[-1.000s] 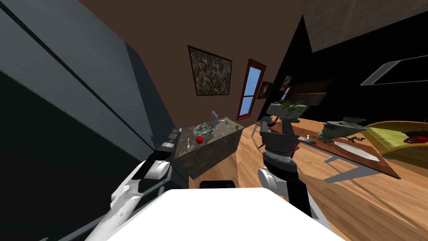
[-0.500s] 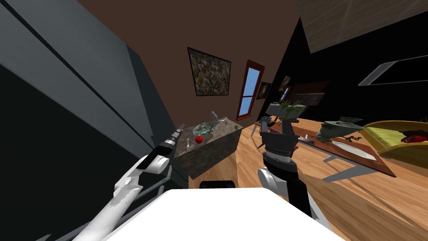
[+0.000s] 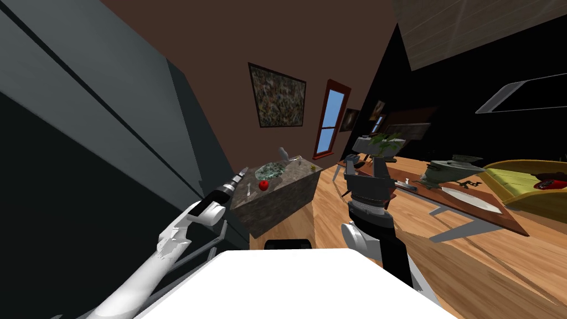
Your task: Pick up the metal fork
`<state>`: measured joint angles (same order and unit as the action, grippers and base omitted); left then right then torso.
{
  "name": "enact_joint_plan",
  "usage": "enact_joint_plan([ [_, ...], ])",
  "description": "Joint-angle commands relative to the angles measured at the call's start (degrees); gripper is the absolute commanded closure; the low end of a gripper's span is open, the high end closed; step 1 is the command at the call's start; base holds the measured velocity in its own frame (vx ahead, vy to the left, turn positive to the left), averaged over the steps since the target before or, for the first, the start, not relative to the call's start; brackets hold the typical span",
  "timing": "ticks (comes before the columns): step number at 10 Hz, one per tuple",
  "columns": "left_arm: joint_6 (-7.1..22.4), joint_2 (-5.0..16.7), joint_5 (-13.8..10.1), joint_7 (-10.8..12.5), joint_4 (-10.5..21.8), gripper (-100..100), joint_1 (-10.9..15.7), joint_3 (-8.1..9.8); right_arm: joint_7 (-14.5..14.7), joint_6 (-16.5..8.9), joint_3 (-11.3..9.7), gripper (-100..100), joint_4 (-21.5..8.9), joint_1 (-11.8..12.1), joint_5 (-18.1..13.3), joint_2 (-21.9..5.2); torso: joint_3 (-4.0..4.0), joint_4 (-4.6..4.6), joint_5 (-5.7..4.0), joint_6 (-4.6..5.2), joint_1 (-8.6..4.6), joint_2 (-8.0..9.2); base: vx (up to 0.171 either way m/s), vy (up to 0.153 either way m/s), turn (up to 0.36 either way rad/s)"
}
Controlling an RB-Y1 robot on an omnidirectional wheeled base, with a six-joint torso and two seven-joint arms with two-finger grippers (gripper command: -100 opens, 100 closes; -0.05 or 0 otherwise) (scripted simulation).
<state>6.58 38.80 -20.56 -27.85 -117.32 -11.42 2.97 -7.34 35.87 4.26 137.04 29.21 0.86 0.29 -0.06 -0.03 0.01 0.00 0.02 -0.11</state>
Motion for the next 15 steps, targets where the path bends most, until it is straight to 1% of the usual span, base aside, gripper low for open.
enact_joint_plan([
  [1, 2.86, 1.67, -1.09, -2.55, 2.23, -100, 1.33, -1.83, 0.00, 0.00, 0.00, 0, 0.00, 0.00, 0.00, 0.00, 0.00, 0.00, 0.00, 0.00, 0.00, 0.00, 0.039, 0.006, 0.003],
  [2, 4.98, 2.78, -1.88, -4.12, 3.60, -100, 2.23, -3.12, 0.00, 0.00, 0.00, 0, 0.00, 0.00, 0.00, 0.00, -0.03, -0.01, 0.00, 0.00, 0.01, -0.05, 0.054, 0.010, 0.006],
  [3, 5.62, 2.78, -1.88, -4.12, 3.70, -100, 2.23, -3.12, 0.00, 0.00, 0.00, 0, 0.00, 0.00, 0.00, 0.00, -0.07, -0.03, 0.01, 0.00, 0.03, -0.11, 0.040, 0.011, 0.001],
  [5, 9.11, 4.78, -3.44, -7.24, 6.77, -100, 4.00, -5.97, 0.00, 0.00, 0.00, 0, 0.00, 0.00, 0.00, 0.00, -0.05, -0.02, 0.01, -0.01, 0.05, -0.08, 0.048, 0.019, 0.008],
  [6, 9.94, 4.78, -3.44, -7.24, 6.77, -100, 4.00, -5.97, 0.00, 0.00, 0.00, 0, 0.00, 0.00, 0.00, 0.00, -0.07, -0.03, 0.02, -0.01, 0.08, -0.11, 0.041, 0.016, 0.001],
  [10, 17.62, 8.03, -6.37, -13.13, 12.84, -100, 7.36, -11.88, 0.00, 0.00, 0.00, 0, 0.00, 0.01, 0.00, 0.00, -0.11, -0.05, 0.02, -0.01, 0.07, -0.19, 0.064, 0.020, 0.010],
  [11, 18.05, 8.03, -6.37, -13.13, 12.84, -100, 7.36, -11.88, 0.00, 0.00, 0.00, 0, 0.00, 0.01, 0.00, 0.00, -0.12, -0.05, 0.02, -0.01, 0.07, -0.20, 0.048, 0.021, 0.004],
  [13, 21.61, 9.32, -7.68, -15.73, 15.56, -100, 8.88, -14.56, 0.00, 0.00, 0.00, 0, 0.00, 0.00, 0.00, 0.00, -0.06, -0.03, 0.02, -0.01, 0.09, -0.09, 0.043, 0.023, 0.008],
  [15, 24.67, 10.46, -8.84, -17.97, 17.90, -100, 10.22, -16.87, 0.00, 0.00, 0.00, 0, 0.00, 0.00, 0.00, 0.00, -0.07, -0.03, 0.02, -0.02, 0.10, -0.12, 0.066, 0.021, 0.010],
])
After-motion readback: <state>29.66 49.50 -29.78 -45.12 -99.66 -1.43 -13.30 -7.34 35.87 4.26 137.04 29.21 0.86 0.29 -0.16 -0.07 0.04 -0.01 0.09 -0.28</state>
